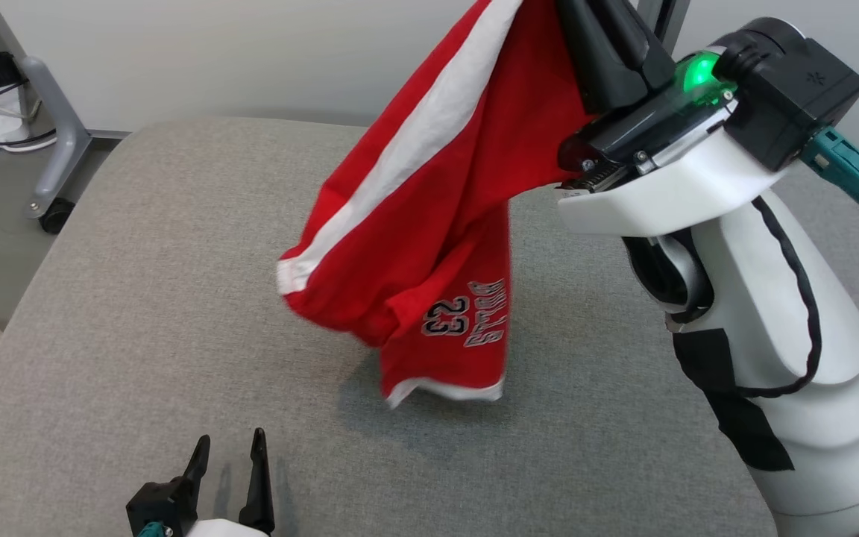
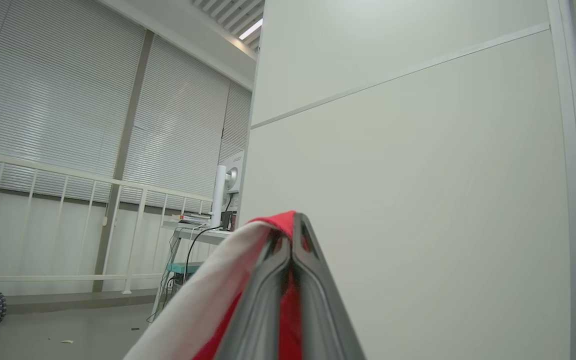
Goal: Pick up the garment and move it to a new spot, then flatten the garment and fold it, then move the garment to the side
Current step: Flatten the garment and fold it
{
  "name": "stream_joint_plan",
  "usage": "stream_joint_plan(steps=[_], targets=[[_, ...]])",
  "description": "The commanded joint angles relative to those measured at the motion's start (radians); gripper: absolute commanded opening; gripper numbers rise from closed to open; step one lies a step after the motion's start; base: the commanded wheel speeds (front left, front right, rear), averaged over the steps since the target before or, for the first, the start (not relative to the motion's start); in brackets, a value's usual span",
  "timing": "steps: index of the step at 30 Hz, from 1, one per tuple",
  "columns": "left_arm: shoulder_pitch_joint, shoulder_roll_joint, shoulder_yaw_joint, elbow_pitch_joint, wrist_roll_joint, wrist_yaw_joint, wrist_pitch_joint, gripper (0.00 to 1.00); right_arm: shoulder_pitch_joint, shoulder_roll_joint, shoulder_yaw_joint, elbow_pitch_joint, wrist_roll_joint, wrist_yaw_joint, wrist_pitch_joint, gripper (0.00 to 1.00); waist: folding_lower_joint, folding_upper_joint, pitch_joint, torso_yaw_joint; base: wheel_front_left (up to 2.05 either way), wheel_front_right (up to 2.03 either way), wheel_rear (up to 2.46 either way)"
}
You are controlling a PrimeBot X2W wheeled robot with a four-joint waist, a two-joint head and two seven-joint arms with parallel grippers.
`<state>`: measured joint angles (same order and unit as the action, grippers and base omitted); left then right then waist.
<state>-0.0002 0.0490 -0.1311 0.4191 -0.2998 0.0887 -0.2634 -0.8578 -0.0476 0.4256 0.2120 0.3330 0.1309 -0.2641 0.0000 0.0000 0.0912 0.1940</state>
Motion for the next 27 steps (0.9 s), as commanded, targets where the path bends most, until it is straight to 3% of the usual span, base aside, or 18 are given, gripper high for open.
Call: stream_joint_plan(steps=[1,3,11,16,17,18,19,27], targets=[[-0.003,0.004,0.001,-0.004,-0.004,-0.002,-0.001,1.0,0.042,-0.007,-0.018,0.014,-0.024,0.0,0.0,0.0,0.0,0.0,0.011,-0.02,0.0,0.0,0.0],[-0.013,0.004,0.0,-0.009,-0.003,-0.003,-0.001,1.0,0.095,-0.009,-0.039,0.051,-0.057,0.0,0.001,0.0,0.0,0.0,0.022,-0.037,0.0,0.0,0.0],[-0.053,0.004,-0.002,-0.013,0.014,-0.012,-0.001,1.0,0.355,-0.14,-0.069,0.288,-0.111,0.0,0.0,0.0,0.0,0.0,0.066,-0.087,0.0,0.0,0.0],[-0.076,0.004,-0.002,-0.017,0.033,-0.022,-0.001,1.0,0.431,-0.158,-0.142,0.419,-0.14,0.0,0.0,0.0,0.0,0.0,0.08,-0.104,0.0,0.0,0.0],[-0.076,0.004,-0.001,-0.017,0.037,-0.026,-0.001,1.0,0.435,-0.155,-0.154,0.439,-0.149,0.0,0.0,0.1,0.0,0.0,0.08,-0.107,0.0,0.0,0.0],[-0.075,0.004,0.0,-0.017,0.04,-0.025,-0.001,1.0,0.437,-0.151,-0.166,0.452,-0.157,0.0,0.0,0.85,0.0,0.0,0.079,-0.111,0.0,0.0,0.0],[-0.075,0.004,0.0,-0.018,0.042,-0.026,-0.001,1.0,0.437,-0.147,-0.177,0.459,-0.172,0.0,0.0,1.0,0.0,0.0,0.077,-0.113,0.0,0.0,0.0],[-0.058,0.004,-0.034,-0.029,0.039,-0.053,-0.001,1.0,0.498,-0.103,-0.318,0.395,-0.287,0.0,0.0,1.0,0.0,0.0,0.037,-0.128,0.0,0.0,0.0]])
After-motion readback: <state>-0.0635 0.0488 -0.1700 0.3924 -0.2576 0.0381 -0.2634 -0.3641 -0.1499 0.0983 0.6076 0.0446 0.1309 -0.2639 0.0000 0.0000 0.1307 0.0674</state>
